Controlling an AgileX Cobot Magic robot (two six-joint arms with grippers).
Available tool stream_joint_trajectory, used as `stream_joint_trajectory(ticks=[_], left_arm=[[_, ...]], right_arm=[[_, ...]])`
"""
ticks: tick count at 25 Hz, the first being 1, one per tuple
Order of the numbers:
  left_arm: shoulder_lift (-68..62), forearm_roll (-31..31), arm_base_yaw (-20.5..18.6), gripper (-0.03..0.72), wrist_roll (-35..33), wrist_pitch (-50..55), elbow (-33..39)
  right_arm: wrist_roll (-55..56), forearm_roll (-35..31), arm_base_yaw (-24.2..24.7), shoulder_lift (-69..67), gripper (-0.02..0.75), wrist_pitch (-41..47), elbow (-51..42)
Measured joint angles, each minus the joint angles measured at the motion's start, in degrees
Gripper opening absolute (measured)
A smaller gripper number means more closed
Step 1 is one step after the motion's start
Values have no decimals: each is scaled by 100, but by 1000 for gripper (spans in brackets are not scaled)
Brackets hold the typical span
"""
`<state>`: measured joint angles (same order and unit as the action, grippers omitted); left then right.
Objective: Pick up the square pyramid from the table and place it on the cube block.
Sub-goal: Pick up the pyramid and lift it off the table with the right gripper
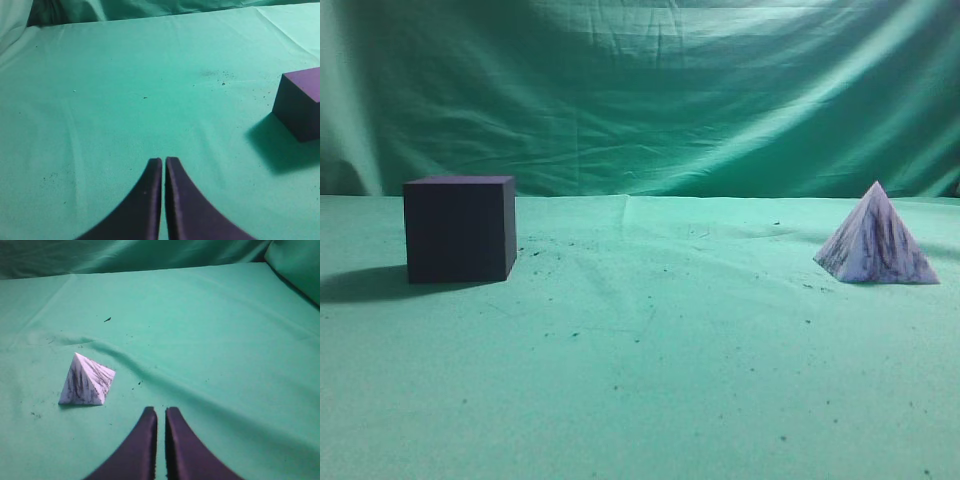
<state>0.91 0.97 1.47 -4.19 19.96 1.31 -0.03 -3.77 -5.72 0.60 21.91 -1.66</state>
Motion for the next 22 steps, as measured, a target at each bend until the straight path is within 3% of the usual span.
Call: stream_joint_trajectory(ticks=[6, 13, 18, 22], left_arm=[[0, 0, 0, 0, 0, 0, 0], [0, 0, 0, 0, 0, 0, 0], [0, 0, 0, 0, 0, 0, 0], [0, 0, 0, 0, 0, 0, 0]], right_arm=[[12, -64, 0, 0, 60, -214, 0], [70, -777, 3, 0, 60, -2151, 36], [-94, -755, 3, -165, 60, -1677, 1048], [-116, -803, 3, -994, 60, -507, 2065]])
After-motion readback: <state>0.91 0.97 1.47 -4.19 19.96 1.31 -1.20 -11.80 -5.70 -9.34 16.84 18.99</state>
